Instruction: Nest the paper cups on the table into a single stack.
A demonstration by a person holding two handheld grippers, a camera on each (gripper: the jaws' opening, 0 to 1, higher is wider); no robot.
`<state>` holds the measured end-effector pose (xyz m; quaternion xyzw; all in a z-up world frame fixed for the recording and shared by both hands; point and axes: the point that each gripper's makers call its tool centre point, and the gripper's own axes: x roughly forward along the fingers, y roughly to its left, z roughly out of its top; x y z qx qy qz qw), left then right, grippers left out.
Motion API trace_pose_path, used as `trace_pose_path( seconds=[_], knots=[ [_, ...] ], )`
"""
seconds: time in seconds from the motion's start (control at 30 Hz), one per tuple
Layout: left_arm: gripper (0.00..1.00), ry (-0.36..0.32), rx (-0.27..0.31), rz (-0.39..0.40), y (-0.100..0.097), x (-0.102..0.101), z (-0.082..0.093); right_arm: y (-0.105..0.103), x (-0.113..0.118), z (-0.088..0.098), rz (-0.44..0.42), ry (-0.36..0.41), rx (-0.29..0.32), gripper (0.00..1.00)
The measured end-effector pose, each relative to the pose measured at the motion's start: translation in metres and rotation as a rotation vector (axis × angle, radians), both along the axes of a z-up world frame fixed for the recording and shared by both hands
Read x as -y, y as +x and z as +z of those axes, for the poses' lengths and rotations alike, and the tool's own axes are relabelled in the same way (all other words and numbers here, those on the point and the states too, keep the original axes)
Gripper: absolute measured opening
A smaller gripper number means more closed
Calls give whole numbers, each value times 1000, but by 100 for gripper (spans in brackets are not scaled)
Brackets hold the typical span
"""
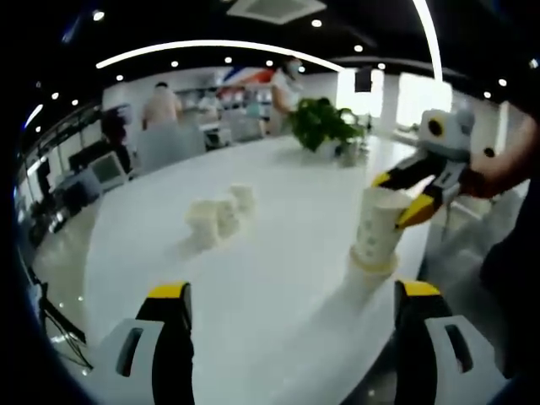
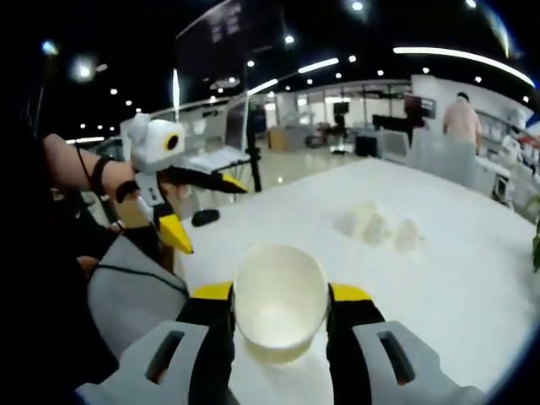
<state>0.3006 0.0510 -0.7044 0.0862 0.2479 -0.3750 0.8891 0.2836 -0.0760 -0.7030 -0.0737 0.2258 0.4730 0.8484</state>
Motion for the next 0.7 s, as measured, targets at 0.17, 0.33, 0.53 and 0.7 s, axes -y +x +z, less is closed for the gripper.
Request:
trace_pose_path(
  seconds=[0.17,0.33,0.53,0.7],
  knots=[
    [100,-3,-3,2,0,0,-1,-2,-3,-11,9,-21,-12,39],
    [100,-3,-4,-1,0,1,-2,-2,-4,-17,16,-46,-3,39],
    [100,-5,-9,4,0,-1,-3,-2,-2,-27,16,-66,-11,40],
    [100,-9,-11,10,0,-2,-3,-3,-3,-33,23,-78,-17,40]
  ],
)
